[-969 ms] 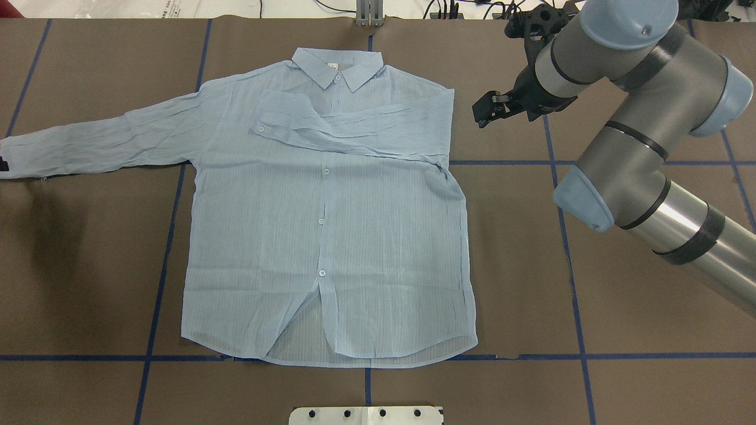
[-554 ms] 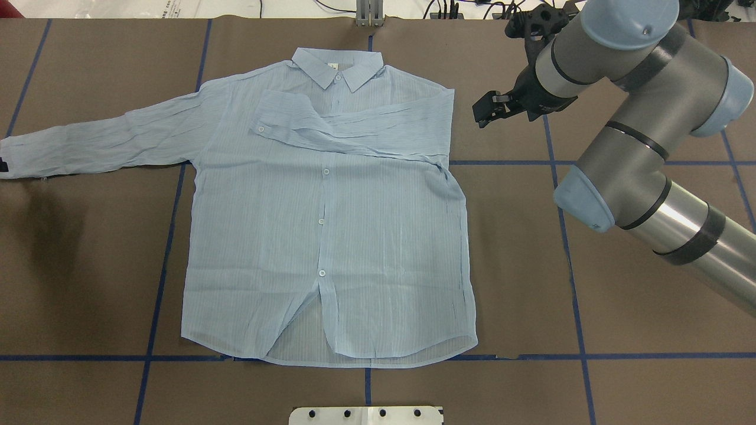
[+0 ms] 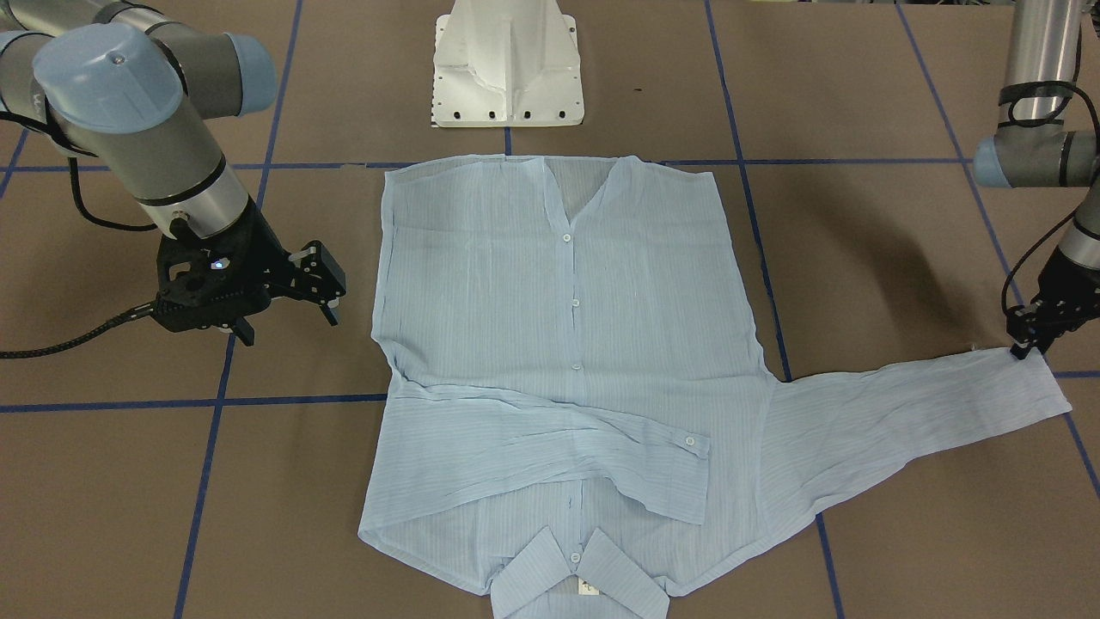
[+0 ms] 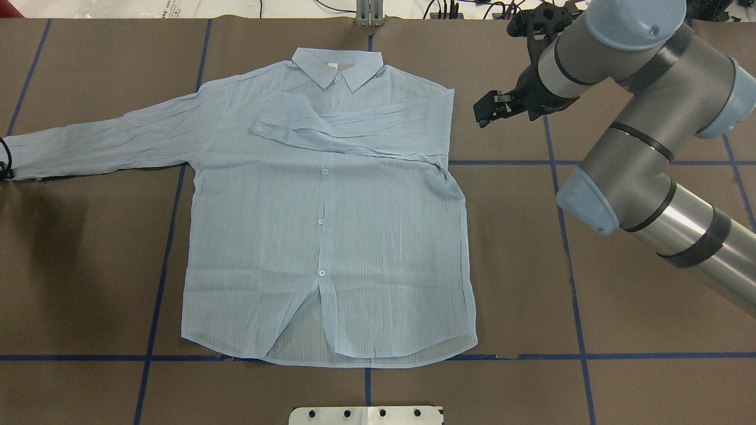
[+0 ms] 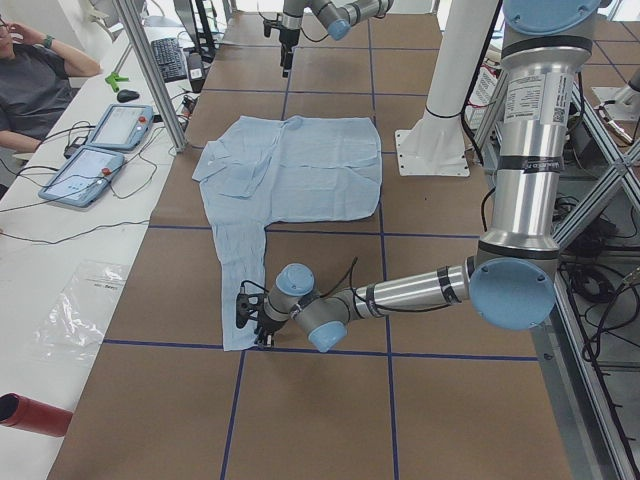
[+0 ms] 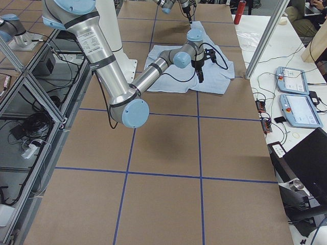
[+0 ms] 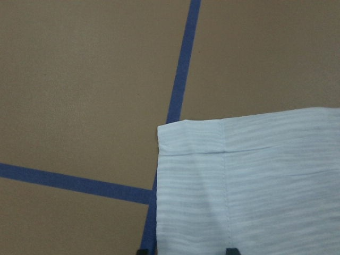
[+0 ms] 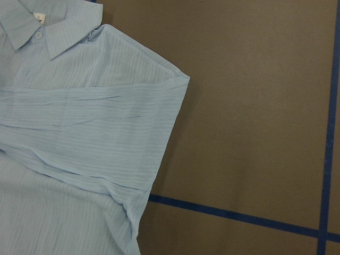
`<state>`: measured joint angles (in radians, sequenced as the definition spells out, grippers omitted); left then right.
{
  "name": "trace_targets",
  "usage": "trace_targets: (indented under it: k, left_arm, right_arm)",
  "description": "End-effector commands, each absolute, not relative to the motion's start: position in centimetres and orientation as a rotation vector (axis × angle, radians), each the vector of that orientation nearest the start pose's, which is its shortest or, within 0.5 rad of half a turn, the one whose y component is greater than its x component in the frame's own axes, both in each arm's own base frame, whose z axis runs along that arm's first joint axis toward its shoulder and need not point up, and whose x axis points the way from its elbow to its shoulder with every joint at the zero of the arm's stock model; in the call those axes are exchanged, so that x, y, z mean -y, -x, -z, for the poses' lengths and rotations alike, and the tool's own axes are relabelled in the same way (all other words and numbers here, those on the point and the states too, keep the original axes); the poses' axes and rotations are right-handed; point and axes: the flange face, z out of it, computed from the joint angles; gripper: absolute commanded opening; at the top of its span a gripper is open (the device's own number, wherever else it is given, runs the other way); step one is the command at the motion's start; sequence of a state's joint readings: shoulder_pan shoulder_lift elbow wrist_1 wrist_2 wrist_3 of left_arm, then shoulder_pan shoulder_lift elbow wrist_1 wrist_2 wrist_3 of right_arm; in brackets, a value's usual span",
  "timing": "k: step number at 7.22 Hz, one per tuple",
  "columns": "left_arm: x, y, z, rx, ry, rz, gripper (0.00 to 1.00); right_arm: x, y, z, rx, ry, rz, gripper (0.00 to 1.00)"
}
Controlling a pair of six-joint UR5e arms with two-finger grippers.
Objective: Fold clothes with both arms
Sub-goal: 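Reach the left gripper to the other sleeve cuff and grasp it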
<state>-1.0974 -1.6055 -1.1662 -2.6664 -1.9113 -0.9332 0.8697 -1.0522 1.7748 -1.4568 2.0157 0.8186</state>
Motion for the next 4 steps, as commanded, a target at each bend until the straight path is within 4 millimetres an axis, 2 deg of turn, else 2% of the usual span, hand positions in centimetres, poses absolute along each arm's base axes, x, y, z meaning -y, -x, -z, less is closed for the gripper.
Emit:
trace_targets:
  k: [1,4]
  left_arm:
    - [50.7,-14.9,-72.2,-0.736,-0.347,0.300,0.00]
    - [51.3,-15.6,-66.0,-0.836,-0.346,0.252,0.00]
  right_arm:
    - [54.5,34.2,-26.0,0.868,-0.307,0.076,1.00]
    - [54.3,34.0,-27.1,0.862,-0.294,0.076,1.00]
